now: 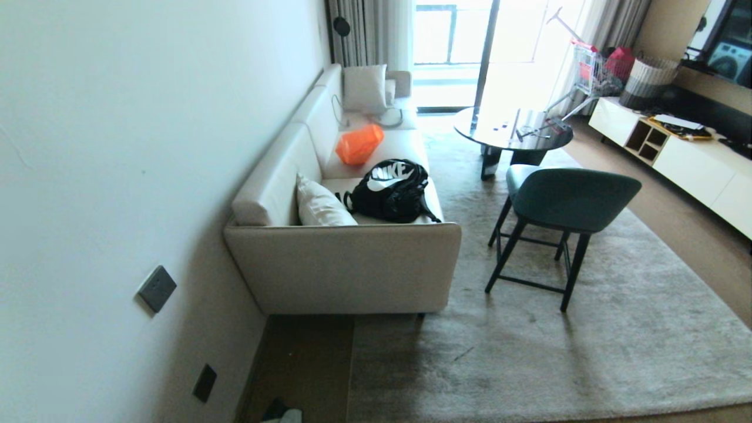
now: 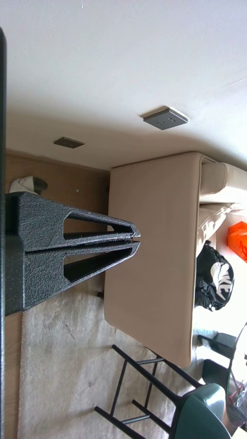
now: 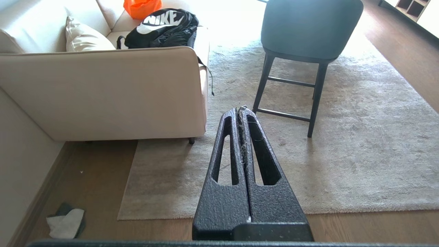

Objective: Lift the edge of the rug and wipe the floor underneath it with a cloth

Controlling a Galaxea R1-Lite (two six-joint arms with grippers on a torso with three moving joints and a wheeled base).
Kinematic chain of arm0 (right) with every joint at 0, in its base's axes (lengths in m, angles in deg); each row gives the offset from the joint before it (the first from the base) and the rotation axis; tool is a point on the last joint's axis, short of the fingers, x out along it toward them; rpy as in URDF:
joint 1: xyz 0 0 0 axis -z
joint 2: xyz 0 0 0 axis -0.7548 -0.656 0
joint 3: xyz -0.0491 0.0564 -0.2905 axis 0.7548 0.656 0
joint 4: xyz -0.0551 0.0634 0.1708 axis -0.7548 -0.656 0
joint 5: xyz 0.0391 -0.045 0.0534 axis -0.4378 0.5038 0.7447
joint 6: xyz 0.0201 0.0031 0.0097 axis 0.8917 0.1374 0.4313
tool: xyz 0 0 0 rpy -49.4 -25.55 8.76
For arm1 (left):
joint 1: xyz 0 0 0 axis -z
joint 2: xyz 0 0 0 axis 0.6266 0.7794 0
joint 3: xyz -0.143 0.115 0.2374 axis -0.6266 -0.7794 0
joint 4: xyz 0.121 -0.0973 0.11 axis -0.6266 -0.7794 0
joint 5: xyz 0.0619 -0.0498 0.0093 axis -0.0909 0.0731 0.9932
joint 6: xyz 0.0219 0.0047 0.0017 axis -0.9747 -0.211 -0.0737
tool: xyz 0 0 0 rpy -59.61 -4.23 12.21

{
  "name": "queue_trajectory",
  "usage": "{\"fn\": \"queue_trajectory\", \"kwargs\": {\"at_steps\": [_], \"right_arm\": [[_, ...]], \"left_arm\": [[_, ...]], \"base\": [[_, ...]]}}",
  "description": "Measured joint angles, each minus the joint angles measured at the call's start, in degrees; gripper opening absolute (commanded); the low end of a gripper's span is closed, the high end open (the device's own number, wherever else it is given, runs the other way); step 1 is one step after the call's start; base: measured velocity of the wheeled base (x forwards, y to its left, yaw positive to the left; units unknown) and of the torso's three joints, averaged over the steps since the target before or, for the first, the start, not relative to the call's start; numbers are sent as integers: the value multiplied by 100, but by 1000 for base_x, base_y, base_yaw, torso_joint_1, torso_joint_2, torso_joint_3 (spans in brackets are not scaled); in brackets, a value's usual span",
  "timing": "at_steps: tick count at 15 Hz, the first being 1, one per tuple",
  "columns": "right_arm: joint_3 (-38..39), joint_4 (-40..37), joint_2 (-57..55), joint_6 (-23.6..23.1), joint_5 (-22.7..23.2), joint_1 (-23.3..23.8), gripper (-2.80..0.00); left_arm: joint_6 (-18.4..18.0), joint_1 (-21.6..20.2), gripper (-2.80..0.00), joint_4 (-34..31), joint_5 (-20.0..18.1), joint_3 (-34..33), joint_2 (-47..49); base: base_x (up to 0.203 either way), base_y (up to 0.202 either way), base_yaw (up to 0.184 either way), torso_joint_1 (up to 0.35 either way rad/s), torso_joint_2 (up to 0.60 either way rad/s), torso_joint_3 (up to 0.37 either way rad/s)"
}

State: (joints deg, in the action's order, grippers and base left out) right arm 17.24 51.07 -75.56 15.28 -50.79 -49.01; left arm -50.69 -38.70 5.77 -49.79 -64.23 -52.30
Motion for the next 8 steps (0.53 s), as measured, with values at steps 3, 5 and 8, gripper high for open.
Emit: {"fn": "queue_trajectory", "kwargs": {"at_steps": [3,5,8], "right_arm": [[0,2,0,30,-5,0,-280],[0,2,0,26,0,0,-280],[0,2,0,22,1,0,-280]], "left_arm": [[2,0,-280,0,0,0,0],[2,0,-280,1,0,0,0],[2,0,-280,1,-2,0,0]], "base": [[0,0,0,0,0,0],[0,0,0,0,0,0],[0,0,0,0,0,0]]}}
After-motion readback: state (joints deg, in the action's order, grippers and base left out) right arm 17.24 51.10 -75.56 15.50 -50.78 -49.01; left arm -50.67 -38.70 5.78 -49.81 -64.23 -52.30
